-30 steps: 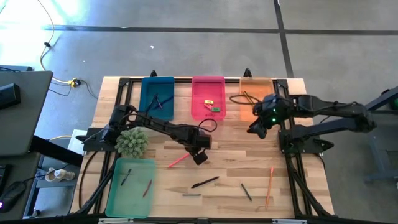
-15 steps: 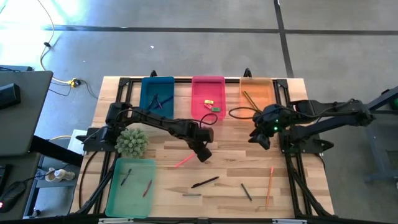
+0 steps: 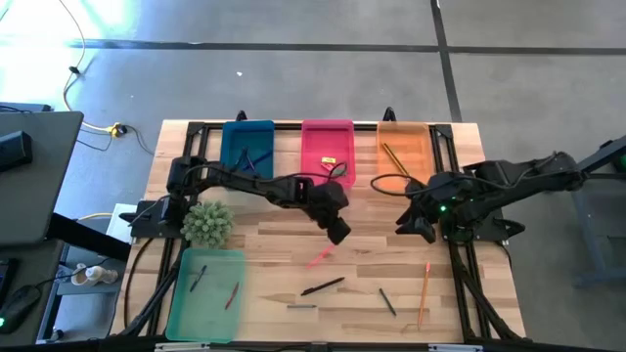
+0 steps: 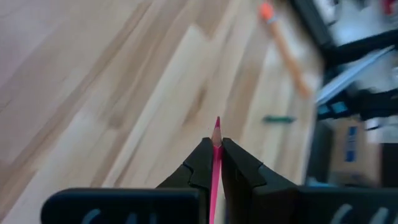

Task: Sort crayons/erasers/pens/pencils in bins
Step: Put the pink pencil into the orange bin

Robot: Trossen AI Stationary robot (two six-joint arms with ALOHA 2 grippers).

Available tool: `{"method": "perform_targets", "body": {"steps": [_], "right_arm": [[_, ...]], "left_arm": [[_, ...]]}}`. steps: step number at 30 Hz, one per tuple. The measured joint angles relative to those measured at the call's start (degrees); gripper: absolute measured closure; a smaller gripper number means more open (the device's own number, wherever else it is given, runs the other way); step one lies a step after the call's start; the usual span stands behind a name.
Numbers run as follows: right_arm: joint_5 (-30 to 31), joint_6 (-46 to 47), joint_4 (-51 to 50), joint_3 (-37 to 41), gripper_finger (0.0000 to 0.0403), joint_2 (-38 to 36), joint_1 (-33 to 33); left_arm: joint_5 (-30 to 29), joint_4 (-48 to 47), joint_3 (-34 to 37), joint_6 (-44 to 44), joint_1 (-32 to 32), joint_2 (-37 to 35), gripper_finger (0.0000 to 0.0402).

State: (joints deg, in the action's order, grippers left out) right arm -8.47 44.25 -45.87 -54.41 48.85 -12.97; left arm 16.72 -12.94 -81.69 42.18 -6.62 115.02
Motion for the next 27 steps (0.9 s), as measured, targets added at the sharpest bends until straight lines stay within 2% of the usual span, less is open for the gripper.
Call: {"method": "perform_targets", "body": {"steps": [12,19,23,27], "right_arm": [[7.1,4.82,0.96,0.0,0.0229,-5.94,-2.58],[8.04,8.35,-2.08,0.0,0.0229,-6.11,-2.58],[15.27,12.46,-9.75,-0.02,0.0229,-5.71,-2.56],[18.1,8.87,-11.67,-0.02,0.0229,-4.33,-2.56]], "left_arm": [[4.66,17.51,0.0,5.79,-3.86,0.0,0.0401],[4.77,19.23,0.0,5.89,-5.07,0.0,0.0401],[4.77,19.43,0.0,5.77,-5.04,0.0,0.0401],[4.82,19.78,0.0,5.68,-5.0,0.0,0.0401]]}}
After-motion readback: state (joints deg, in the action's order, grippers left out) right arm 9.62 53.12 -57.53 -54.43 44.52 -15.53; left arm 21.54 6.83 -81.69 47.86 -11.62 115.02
